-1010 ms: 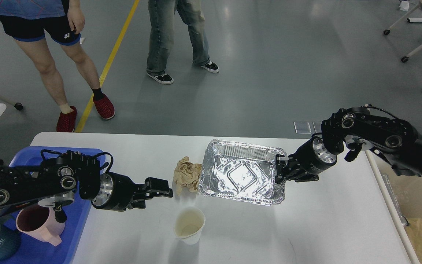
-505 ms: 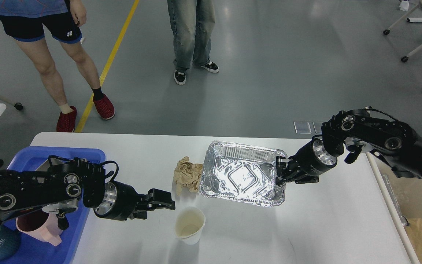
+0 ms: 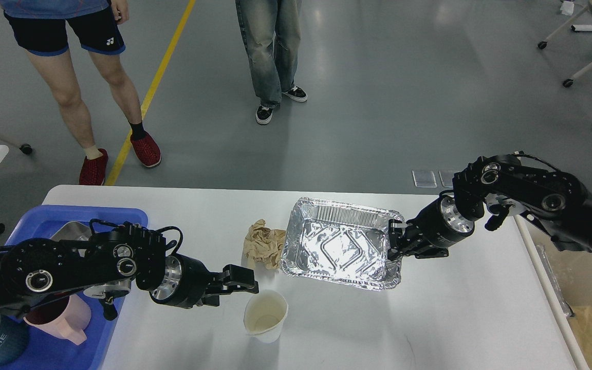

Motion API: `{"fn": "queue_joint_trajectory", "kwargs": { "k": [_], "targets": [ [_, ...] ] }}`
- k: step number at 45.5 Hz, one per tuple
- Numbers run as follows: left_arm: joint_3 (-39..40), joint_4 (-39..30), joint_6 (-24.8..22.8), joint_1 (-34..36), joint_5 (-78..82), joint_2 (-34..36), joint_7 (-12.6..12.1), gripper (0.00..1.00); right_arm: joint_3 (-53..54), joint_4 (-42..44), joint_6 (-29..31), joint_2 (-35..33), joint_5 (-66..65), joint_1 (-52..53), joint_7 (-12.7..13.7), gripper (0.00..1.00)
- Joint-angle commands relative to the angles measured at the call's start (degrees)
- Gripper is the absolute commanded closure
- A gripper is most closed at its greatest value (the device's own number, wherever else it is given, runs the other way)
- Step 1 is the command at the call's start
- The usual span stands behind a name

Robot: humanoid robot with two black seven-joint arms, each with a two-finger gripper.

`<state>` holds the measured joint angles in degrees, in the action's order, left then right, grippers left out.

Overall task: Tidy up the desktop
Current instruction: 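Reach the left gripper to the white paper cup and grasp it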

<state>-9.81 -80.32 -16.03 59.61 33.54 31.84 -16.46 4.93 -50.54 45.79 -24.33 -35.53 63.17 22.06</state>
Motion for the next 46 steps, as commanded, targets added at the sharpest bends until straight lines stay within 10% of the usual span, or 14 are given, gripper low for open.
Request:
{"fn": "queue_joint_trajectory", "kwargs": {
  "k": [1, 30, 46],
  "targets": [
    [-0.04, 0.61, 0.74, -0.73, 0.03, -1.16, -0.15, 0.05, -0.01, 0.00, -0.09, -0.02, 0.02, -0.15, 0.00, 1.00],
    [-1.27, 0.61, 0.65, -1.34, 0.03, -3.10, -0.06, 0.07, -0.01, 0.00, -0.09, -0.11, 0.02, -0.59, -0.08, 1.00],
    [-1.35, 2.54, 0.74, -1.69, 0.03, -4.42, -0.32, 0.44, 0.08, 0.09, -0.09, -0.11, -0.25, -1.29, -0.08, 1.00]
  ]
}}
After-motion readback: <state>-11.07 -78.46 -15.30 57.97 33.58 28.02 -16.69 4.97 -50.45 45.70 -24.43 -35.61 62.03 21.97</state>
